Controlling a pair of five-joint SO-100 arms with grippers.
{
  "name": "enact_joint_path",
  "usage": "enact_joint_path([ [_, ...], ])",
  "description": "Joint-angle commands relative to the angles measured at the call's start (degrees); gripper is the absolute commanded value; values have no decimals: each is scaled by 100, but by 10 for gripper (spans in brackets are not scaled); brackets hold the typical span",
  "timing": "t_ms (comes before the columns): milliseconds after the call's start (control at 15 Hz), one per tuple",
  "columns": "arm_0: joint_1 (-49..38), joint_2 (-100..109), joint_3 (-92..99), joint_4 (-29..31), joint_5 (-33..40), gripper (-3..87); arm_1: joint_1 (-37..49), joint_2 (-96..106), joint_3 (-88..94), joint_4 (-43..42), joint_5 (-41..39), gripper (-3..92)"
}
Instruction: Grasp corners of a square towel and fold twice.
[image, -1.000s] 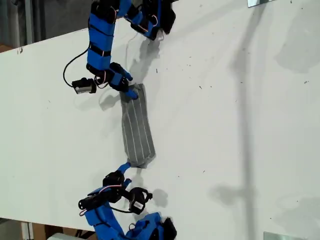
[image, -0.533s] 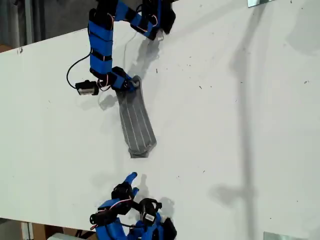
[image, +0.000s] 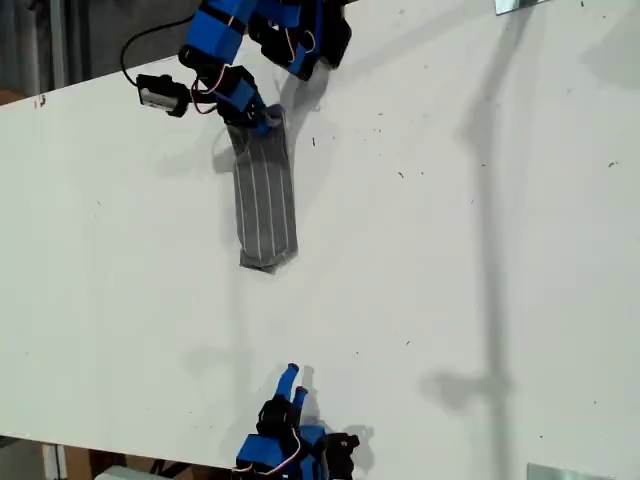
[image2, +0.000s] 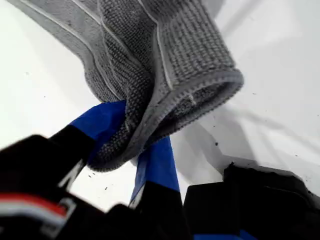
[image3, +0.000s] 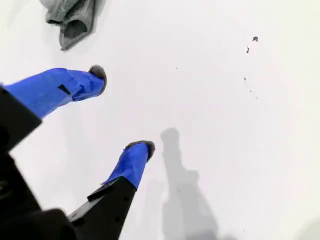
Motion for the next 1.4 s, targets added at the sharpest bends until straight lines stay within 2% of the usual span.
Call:
enact_joint_path([
  [0, 211, 703, 237, 26, -220, 240, -246, 114, -1046, 229, 70, -1],
  [267, 211, 1617, 747, 35, -211, 241, -888, -2276, -3454, -211, -686, -1],
  [600, 264, 1881, 870, 88, -281, 240, -1310, -6161, -7497, 132, -1547, -1],
  [800, 229, 2030, 1011, 97, -237, 241, -1380, -7479, -8323, -79, -1749, -1],
  [1067, 176, 2127, 1090, 79, -202, 243, -1538, -8042, -8613, -650, -1854, 13],
  [1200, 105, 2206, 1160, 79, -176, 244, -1538, -7822, -8692, -879, -1872, 210],
  [1267, 97, 2250, 1187, 88, -176, 244, -1538, -7559, -8701, -932, -1942, 274],
  [1333, 97, 2268, 1195, 88, -176, 244, -1529, -7216, -8666, -923, -2021, 292],
])
